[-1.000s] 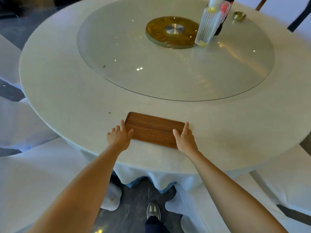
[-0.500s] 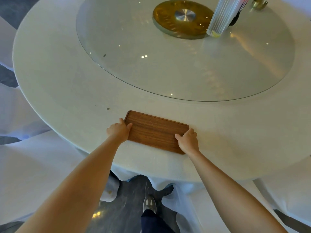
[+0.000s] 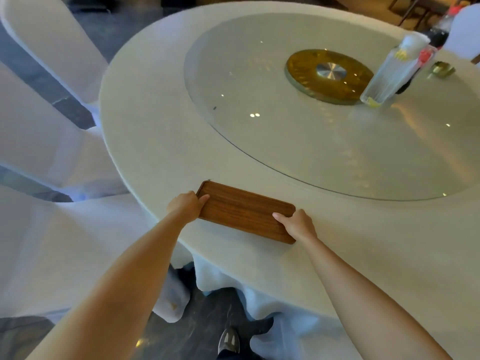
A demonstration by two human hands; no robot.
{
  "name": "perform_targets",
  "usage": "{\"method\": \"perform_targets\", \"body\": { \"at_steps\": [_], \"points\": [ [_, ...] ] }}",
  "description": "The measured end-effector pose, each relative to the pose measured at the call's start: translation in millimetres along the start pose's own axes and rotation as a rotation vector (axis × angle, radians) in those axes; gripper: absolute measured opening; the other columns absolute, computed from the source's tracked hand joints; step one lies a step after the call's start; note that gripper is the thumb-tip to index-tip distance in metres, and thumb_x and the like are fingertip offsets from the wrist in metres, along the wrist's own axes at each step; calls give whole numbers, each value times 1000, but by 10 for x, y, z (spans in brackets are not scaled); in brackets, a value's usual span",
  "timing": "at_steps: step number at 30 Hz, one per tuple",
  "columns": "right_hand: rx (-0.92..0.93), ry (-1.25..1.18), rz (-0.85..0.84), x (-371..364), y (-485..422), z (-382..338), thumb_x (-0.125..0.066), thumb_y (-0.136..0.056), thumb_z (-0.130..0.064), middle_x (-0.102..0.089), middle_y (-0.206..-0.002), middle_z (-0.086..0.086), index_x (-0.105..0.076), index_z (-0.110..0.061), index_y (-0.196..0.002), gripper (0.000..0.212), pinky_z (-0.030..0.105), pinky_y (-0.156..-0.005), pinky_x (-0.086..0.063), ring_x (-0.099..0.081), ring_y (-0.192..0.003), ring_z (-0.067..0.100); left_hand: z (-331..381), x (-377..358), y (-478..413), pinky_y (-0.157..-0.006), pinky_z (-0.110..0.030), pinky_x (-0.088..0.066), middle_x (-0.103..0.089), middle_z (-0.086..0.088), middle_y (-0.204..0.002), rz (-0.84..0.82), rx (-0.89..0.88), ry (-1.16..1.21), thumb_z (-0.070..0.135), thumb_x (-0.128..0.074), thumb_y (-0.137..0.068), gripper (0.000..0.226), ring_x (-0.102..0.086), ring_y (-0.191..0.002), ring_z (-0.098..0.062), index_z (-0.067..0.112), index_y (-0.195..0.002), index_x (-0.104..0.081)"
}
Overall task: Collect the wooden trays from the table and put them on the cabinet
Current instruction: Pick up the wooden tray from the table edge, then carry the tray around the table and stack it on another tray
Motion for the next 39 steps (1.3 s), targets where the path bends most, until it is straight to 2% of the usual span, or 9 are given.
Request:
{"method": "perform_targets", "body": {
  "at_steps": [7, 12, 15, 18, 23, 25, 28, 31, 39],
  "points": [
    [286, -38, 48, -406, 506, -1178, -63, -78, -46, -61, -116, 13, -49, -5, -112, 56, 35, -77, -43, -58, -105, 33, -1277, 626, 458, -80, -43, -48, -62, -23, -99, 217, 169, 323, 49, -33, -93, 49, -58, -93, -38, 3, -86, -49],
    [523, -67, -5, -1008, 1223, -1917, -62, -81, -42, -62, -112, 14, -50, -4, -111, 50, 34, -77, -43, -58, -103, 33, -2366, 936, 1184, -65, -35, -37, -56, -14, -82, 365, 336, 365, 47, -31, -94, 45, -50, -73, -30, 10, -69, -39],
    [661, -73, -59, -1468, 1797, -2250, -62, -82, -40, -62, -110, 14, -50, -2, -110, 48, 32, -76, -41, -58, -101, 32, -3059, 1065, 1780, -64, -34, -38, -53, -11, -79, 476, 440, 441, 45, -34, -94, 44, -49, -73, -29, 10, -70, -42],
    [785, -83, -130, -1968, 2460, -2523, -61, -84, -38, -62, -109, 14, -52, -2, -110, 46, 34, -78, -43, -58, -102, 33, -3757, 1143, 2457, -65, -32, -35, -53, -11, -78, 584, 532, 540, 43, -39, -93, 44, -48, -72, -27, 16, -59, -36],
    [947, -71, -288, -2814, 3574, -2812, -61, -85, -35, -63, -105, 15, -51, -1, -107, 41, 32, -75, -43, -58, -93, 27, -4812, 1131, 3617, -65, -34, -33, -63, -17, -85, 748, 691, 642, 43, -45, -91, 44, -56, -80, -32, 16, -57, -38],
    [989, -66, -344, -3134, 3991, -2868, -61, -85, -34, -62, -108, 15, -51, 0, -110, 43, 33, -78, -43, -58, -97, 28, -5165, 1106, 4046, -65, -35, -34, -64, -17, -85, 798, 742, 656, 42, -47, -90, 43, -58, -84, -33, 16, -57, -39],
    [1051, -54, -425, -3568, 4596, -2918, -60, -86, -31, -62, -113, 16, -51, 0, -115, 43, 31, -80, -41, -57, -103, 30, -5623, 1038, 4636, -64, -34, -35, -58, -7, -75, 844, 815, 676, 43, -46, -91, 41, -52, -75, -27, 15, -60, -41],
    [1115, -32, -487, -3917, 5107, -2972, -58, -87, -31, -62, -112, 18, -51, -1, -116, 42, 37, -87, -45, -58, -103, 31, -6003, 963, 5112, -60, -33, -34, -51, 0, -64, 880, 876, 687, 43, -45, -91, 42, -50, -70, -24, 16, -59, -39],
    [1219, 27, -567, -4546, 5748, -3169, -57, -88, -31, -64, -113, 16, -50, -2, -119, 43, 32, -82, -44, -59, -101, 30, -6668, 882, 5660, -49, -29, -30, -50, 1, -61, 934, 960, 703, 44, -45, -91, 42, -45, -56, -14, 16, -60, -38]
  ]
}}
Point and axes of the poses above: each hand's wrist, its own y-axis away from the middle knuckle, its own x-axis out of the back of the hand, z = x × y, the point moved 6 cm from there along -y, towards the middle knuckle
